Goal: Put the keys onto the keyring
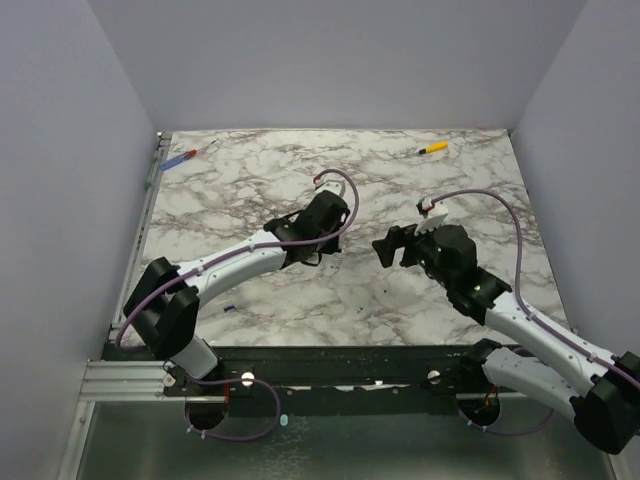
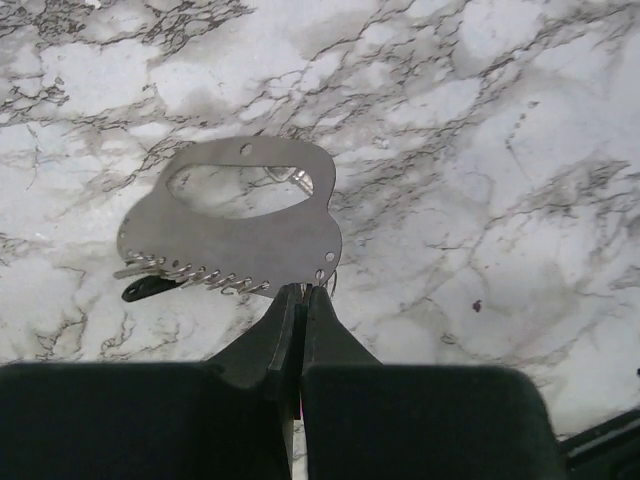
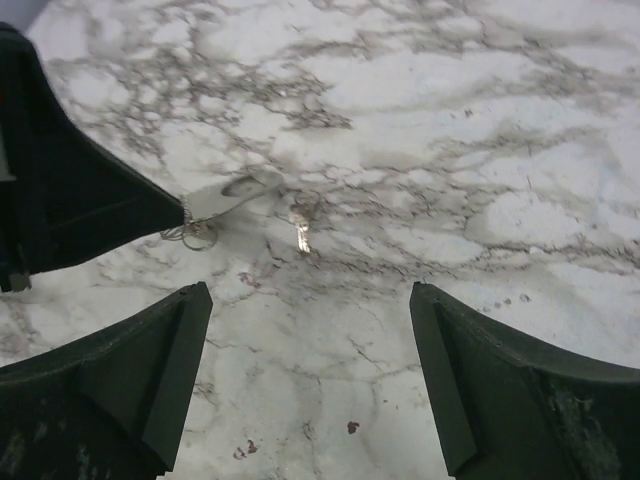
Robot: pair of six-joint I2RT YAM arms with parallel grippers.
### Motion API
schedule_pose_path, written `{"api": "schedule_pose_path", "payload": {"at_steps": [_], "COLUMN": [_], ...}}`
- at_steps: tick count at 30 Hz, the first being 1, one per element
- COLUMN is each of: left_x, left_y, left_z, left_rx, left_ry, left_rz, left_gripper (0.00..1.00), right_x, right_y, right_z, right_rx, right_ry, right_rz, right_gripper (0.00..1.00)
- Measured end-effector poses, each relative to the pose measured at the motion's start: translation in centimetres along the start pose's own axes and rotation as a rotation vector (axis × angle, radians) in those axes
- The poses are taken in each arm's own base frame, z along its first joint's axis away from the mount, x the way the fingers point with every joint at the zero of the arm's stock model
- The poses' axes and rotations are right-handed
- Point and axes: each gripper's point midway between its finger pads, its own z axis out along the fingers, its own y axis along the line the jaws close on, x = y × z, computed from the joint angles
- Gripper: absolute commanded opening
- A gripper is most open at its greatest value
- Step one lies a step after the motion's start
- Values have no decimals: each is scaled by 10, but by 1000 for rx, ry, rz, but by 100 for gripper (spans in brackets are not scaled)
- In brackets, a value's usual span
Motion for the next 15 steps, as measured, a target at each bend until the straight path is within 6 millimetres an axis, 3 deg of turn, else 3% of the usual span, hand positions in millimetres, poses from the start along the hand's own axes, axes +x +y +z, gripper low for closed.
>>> {"api": "schedule_pose_path", "payload": {"at_steps": [8, 15], "left_x": [-32, -38], "left_y": [-15, -10], "left_z": [-39, -60], "left_rx": [111, 186], "left_ry": [8, 105], "left_rz": [-98, -232], "left_gripper": [0, 0], "right_x": [-27, -9], "right_y": [47, 96], "right_z": [-28, -47], "right_rx": [-320, -650], "right_ry": [-231, -258], "right_rz": [-106, -187], "right_gripper": [83, 76]}}
